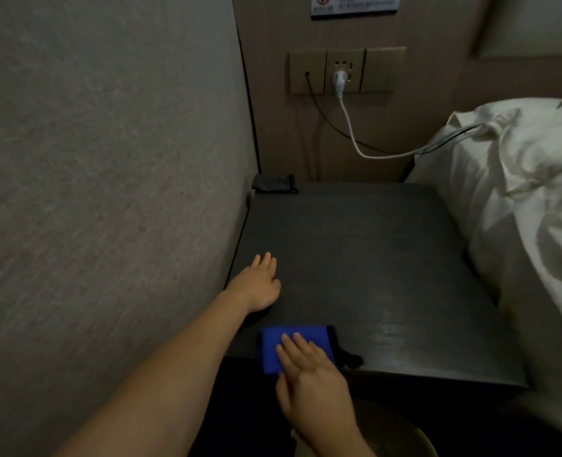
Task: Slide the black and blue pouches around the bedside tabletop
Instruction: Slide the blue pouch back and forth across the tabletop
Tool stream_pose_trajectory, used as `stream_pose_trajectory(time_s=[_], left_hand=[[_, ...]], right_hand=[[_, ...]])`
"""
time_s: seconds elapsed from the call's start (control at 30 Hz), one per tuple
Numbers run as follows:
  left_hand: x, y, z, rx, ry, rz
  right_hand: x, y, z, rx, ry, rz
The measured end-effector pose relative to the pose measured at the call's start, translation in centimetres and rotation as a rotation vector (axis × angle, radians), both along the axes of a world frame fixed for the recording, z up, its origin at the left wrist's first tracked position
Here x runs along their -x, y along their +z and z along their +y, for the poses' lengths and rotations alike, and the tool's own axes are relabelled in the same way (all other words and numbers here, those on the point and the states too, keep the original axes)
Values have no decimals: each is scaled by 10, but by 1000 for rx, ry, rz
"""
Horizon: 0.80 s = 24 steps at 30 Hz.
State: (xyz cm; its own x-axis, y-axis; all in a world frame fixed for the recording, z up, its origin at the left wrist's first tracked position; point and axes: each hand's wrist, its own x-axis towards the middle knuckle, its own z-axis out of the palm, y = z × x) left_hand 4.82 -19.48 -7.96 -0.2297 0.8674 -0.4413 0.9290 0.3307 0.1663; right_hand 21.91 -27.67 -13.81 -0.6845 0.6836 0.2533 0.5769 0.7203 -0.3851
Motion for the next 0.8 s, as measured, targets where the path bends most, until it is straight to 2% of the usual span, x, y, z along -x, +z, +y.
stream_pose_trajectory(time_s=[0.13,0.27,0.4,0.57,0.67,0.8], left_hand=[[-8,-11,-5,-71,6,89],[-17,-18,-16,-132,10,145],[-28,-18,-27,-153,22,135],[-49,-17,-44,-174,56,115],[-72,-15,-48,-168,56,70],[-124,-10,-40,-196,-141,-17]], right_hand=[[-55,0,19,-22,-145,-7],[-108,2,43,-114,-339,-98],[-145,5,63,-159,-439,-158],[-165,14,82,-65,-533,-222],[-165,12,94,11,-575,-193],[-155,23,106,43,-561,-223]])
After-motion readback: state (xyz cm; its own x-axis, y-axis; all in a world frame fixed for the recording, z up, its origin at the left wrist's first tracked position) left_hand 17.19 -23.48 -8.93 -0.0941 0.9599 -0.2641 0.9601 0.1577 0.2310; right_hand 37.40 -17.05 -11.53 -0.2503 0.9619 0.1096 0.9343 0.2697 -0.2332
